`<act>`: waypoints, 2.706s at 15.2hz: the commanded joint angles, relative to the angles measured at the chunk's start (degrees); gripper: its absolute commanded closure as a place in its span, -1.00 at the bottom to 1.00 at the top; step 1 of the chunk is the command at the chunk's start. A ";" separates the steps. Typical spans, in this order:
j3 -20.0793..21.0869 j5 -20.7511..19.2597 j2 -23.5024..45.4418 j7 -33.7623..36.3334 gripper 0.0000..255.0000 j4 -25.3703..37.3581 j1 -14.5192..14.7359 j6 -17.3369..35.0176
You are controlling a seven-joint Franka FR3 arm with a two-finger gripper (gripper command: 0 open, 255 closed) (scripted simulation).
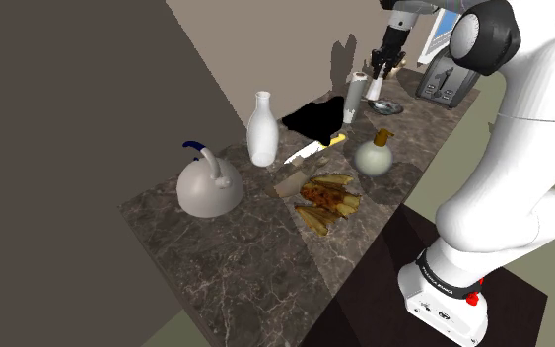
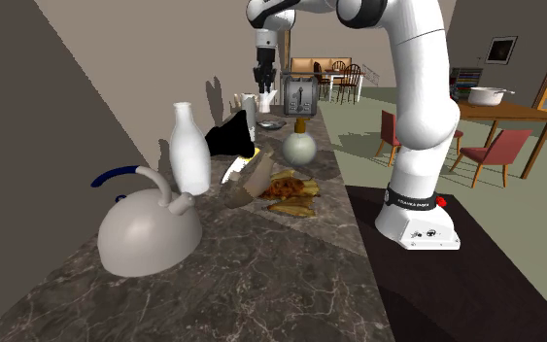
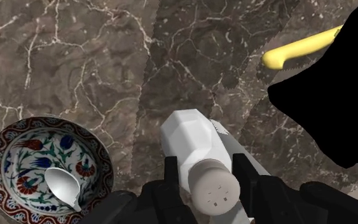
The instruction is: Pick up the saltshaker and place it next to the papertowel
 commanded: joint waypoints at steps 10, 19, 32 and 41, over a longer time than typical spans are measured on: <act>0.22 0.41 0.64 -0.78 1.00 -7.54 0.37 8.17; 0.50 1.09 2.31 -1.60 1.00 -12.08 0.41 14.29; 0.65 1.45 3.23 -1.95 -1.00 -13.54 0.38 16.63; 0.22 0.67 1.25 -1.41 -1.00 -9.11 0.14 10.27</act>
